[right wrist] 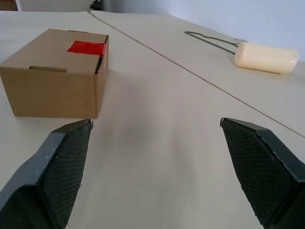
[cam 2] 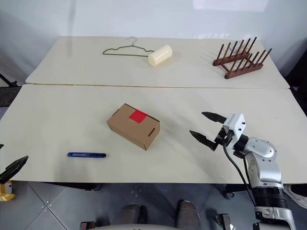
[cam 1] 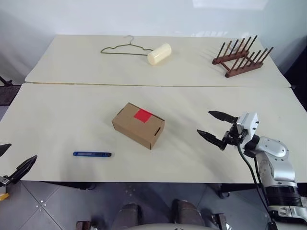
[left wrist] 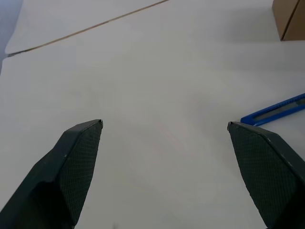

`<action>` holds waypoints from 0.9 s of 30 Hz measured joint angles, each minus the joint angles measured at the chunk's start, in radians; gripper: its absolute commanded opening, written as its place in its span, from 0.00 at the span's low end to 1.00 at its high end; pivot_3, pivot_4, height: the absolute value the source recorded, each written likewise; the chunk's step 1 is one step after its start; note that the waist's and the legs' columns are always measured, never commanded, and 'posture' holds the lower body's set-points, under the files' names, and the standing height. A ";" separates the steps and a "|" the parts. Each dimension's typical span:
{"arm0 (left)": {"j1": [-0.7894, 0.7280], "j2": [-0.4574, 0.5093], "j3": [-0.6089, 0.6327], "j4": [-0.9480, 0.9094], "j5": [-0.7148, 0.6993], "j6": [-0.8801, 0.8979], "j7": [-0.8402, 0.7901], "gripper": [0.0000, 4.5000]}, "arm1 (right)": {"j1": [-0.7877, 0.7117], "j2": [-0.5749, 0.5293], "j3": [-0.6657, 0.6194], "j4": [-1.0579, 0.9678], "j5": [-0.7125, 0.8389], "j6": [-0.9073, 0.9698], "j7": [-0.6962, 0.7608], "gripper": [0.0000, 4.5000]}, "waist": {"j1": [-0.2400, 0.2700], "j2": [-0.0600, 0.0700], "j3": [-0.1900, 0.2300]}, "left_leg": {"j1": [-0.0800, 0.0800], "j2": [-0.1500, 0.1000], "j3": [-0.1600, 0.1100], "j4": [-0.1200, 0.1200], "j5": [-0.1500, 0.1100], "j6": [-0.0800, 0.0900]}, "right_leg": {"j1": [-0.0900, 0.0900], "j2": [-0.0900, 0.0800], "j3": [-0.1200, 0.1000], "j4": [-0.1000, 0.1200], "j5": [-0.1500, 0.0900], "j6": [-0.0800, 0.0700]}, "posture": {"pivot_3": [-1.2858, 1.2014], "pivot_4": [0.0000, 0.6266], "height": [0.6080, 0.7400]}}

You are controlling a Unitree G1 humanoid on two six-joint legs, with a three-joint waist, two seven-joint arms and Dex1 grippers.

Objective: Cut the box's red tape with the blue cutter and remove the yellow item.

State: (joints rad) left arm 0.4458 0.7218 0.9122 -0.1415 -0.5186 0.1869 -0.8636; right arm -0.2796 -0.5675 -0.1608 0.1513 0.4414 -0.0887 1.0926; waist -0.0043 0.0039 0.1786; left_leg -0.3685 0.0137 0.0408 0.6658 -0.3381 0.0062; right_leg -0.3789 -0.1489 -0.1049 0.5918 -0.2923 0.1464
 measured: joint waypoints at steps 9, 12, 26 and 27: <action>0.001 -0.004 0.001 -0.031 -0.026 0.045 0.011 0.99 | -0.015 0.000 0.000 0.045 -0.001 -0.023 0.039 1.00 | 0.000 0.000 0.000 | 0.000 0.000 0.000 0.000 0.000 0.000 | 0.000 0.000 0.000 0.000 0.000 0.000 | 0.52 0.24 1.00; 0.008 -0.005 0.001 -0.052 -0.053 0.067 -0.005 0.99 | -0.033 0.004 0.000 0.054 0.000 -0.023 0.052 1.00 | -0.001 0.000 0.000 | 0.000 0.000 0.000 0.000 0.000 0.000 | 0.000 0.000 0.000 0.000 0.000 0.000 | 0.52 0.24 1.00; 0.007 0.025 -0.121 -0.214 -0.080 0.158 -0.046 0.16 | -0.104 0.005 0.074 0.074 -0.020 0.006 0.121 0.02 | -0.001 0.000 0.000 | 0.000 0.000 0.000 0.001 0.000 0.000 | 0.000 0.000 0.000 0.000 0.000 0.000 | 0.52 0.24 1.00; -0.016 0.025 -0.148 -0.221 -0.081 0.174 -0.031 0.09 | -0.115 0.008 0.082 0.082 -0.036 0.004 0.114 0.00 | 0.000 0.000 0.000 | 0.000 0.000 0.000 0.001 0.000 0.000 | 0.000 0.000 0.000 0.001 0.000 0.000 | 0.52 0.24 1.00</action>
State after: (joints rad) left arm 0.4299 0.7464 0.7647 -0.3626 -0.5992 0.3607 -0.8948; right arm -0.3950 -0.5596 -0.0786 0.2338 0.4049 -0.0845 1.2071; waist -0.0048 0.0042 0.1787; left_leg -0.3684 0.0135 0.0410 0.6672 -0.3381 0.0061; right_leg -0.3789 -0.1487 -0.1046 0.5928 -0.2923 0.1464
